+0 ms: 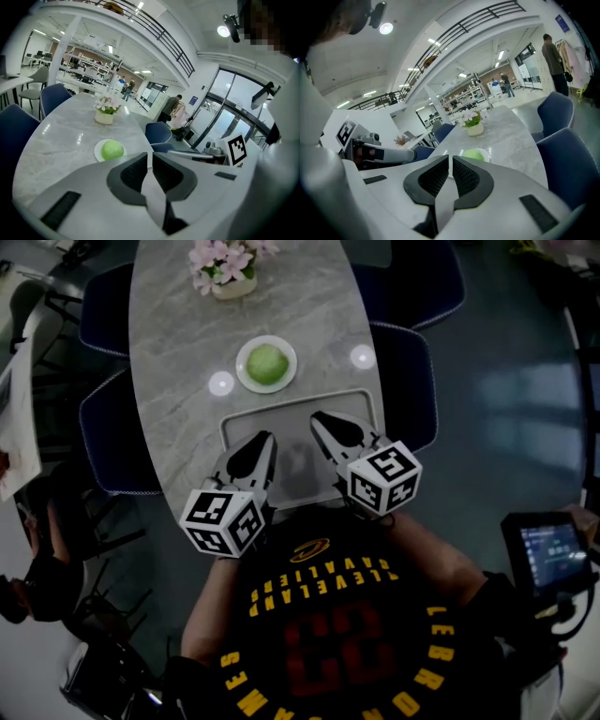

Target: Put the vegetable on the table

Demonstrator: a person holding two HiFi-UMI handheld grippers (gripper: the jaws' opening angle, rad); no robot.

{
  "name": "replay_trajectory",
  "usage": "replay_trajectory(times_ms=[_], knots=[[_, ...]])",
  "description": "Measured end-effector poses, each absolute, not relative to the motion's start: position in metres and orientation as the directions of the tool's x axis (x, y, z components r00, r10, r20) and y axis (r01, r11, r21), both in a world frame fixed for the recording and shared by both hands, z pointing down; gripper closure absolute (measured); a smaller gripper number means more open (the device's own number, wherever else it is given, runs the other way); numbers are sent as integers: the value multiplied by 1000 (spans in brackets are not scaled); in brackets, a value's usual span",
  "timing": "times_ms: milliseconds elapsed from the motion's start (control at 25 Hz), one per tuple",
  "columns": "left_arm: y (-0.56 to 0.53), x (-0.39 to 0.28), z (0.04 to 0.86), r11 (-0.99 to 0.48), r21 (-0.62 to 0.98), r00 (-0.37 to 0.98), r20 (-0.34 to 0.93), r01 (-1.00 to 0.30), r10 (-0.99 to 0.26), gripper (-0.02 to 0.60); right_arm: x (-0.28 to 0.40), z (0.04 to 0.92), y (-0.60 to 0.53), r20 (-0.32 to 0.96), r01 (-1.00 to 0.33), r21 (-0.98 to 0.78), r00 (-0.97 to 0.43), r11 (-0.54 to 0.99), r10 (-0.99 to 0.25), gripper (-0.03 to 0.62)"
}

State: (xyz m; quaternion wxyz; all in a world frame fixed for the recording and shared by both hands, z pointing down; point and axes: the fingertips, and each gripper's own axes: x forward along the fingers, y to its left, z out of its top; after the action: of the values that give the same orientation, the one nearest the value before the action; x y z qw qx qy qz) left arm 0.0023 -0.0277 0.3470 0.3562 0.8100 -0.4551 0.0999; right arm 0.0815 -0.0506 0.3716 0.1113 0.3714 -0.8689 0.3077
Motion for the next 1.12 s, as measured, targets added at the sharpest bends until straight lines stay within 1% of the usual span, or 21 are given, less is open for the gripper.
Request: replay_trajectory(times_ms=[200, 320, 480, 960, 1120], knots=[[-35, 13, 320, -427, 387, 572, 451, -817, -685, 548, 74, 333, -54, 302, -684, -360, -729, 635, -615, 562], [-36, 15, 312, -442, 373, 574, 430, -816, -697, 548, 67, 321, -52, 266, -665, -345, -746, 662, -611, 562], [-34, 21, 315, -437, 405, 588, 421, -803, -690, 548, 64, 311, -51, 251, -659, -329, -752, 677, -610, 562], [-34, 24, 310, -455, 370, 583, 416, -810, -698, 548, 54, 308, -45, 255, -631, -311, -775, 710, -578, 562], [-33, 26, 310, -455, 359, 576, 419, -815, -702, 548, 56, 308, -43, 283, -629, -321, -777, 708, -562, 562]])
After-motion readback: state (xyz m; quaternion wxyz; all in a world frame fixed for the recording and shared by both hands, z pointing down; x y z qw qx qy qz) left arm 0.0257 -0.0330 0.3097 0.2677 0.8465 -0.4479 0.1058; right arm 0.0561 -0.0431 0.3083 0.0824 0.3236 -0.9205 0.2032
